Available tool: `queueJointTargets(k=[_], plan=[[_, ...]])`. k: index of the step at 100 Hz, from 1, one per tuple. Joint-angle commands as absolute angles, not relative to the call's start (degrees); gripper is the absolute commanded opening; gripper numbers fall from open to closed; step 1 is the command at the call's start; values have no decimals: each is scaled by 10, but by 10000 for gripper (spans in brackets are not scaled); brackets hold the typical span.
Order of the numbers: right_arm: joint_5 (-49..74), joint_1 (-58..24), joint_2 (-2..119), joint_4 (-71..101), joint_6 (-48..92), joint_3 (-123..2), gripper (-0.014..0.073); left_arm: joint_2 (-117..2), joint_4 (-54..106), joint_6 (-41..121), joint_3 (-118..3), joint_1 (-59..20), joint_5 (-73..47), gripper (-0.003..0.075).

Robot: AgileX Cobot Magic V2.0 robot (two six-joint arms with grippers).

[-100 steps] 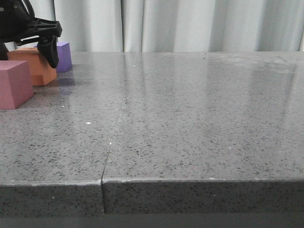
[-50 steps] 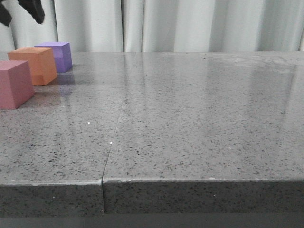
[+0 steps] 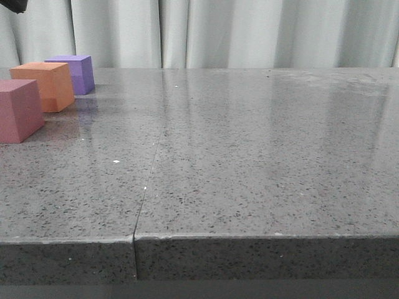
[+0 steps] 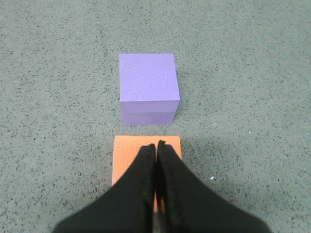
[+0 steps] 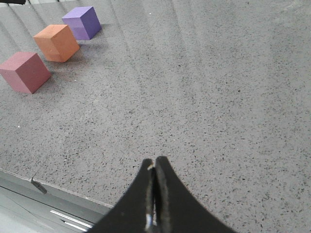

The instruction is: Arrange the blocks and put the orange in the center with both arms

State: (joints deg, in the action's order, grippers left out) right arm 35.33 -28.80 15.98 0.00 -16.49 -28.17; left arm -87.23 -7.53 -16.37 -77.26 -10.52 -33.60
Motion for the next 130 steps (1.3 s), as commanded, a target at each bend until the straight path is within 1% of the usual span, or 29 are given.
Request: queueJointTargets(k=[1, 34, 66, 81, 130], plan=[[310, -285, 164, -8, -161, -297, -68, -820, -74, -169, -764, -107, -285, -20], [310, -285, 164, -8, -161, -297, -68, -699, -74, -169, -674, -107, -236, -20], [310, -285, 164, -8, -161, -297, -68, -602, -74, -169, -607, -107, -238, -20], [310, -285, 164, -8, -161, -297, -68, -559, -67, -169, -577, -107, -261, -20], [310, -285, 164, -8, -161, -297, -68, -428, -63, -169, -455, -107, -257, -20]])
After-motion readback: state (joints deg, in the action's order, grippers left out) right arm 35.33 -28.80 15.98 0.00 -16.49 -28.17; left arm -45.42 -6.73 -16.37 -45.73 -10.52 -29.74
